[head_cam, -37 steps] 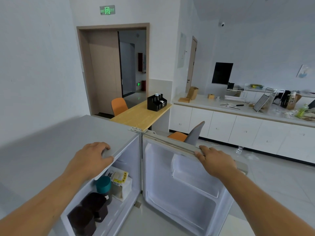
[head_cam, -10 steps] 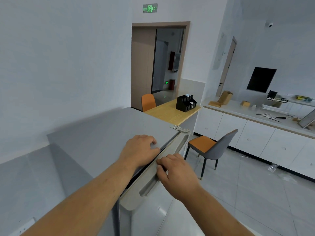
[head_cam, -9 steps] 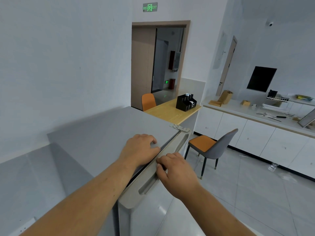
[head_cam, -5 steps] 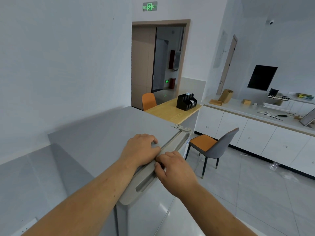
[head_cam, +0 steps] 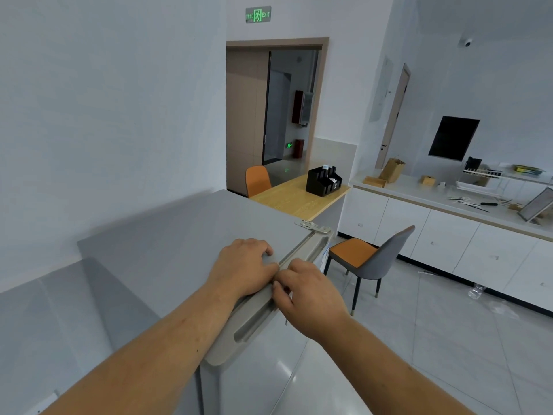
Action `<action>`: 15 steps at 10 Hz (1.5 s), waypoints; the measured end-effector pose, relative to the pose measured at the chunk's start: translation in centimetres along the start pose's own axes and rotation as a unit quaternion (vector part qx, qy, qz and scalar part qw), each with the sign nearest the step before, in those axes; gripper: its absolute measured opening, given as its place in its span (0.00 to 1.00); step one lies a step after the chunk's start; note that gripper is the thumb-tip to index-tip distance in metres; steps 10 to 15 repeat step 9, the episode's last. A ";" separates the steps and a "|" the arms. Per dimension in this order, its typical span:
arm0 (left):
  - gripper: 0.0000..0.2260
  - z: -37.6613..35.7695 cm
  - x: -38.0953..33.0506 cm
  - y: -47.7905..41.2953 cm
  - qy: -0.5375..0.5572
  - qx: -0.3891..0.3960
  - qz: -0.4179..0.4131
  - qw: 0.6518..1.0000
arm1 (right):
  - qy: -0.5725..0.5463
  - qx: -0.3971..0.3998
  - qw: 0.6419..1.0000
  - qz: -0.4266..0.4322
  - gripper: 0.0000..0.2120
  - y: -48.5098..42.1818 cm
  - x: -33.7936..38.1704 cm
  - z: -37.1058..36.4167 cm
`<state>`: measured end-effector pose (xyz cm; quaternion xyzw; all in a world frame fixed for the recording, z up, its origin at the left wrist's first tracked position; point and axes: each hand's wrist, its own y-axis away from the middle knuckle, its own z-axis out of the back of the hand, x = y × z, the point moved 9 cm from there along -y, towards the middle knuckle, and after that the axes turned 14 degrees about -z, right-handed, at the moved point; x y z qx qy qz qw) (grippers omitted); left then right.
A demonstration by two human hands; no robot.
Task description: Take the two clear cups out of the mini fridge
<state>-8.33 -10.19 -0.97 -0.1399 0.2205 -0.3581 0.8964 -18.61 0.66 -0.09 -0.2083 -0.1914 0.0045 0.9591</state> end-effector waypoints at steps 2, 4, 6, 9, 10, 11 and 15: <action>0.20 -0.1 0.0 -0.1 -0.007 0.004 -0.002 1.000 | 0.010 0.009 0.998 -0.057 0.19 -2.7 -2.5 0.4; 0.21 -0.2 0.0 -0.2 -0.023 0.004 -0.001 1.000 | 0.046 0.076 0.991 -0.103 0.28 -3.9 -4.9 -2.0; 0.24 -0.2 -0.8 -0.1 -0.050 0.019 -0.008 0.999 | 0.081 0.077 0.987 -0.114 0.28 -3.4 -5.5 -3.0; 0.39 0.7 -2.3 -0.1 -0.156 0.032 -0.033 0.987 | 0.152 0.037 0.979 -0.131 0.38 -3.3 -7.0 0.6; 0.39 0.7 -2.3 -0.1 -0.156 0.032 -0.033 0.987 | 0.152 0.037 0.979 -0.131 0.38 -3.3 -7.0 0.6; 0.39 0.7 -2.3 -0.1 -0.156 0.032 -0.033 0.987 | 0.152 0.037 0.979 -0.131 0.38 -3.3 -7.0 0.6; 0.39 0.7 -2.3 -0.1 -0.156 0.032 -0.033 0.987 | 0.152 0.037 0.979 -0.131 0.38 -3.3 -7.0 0.6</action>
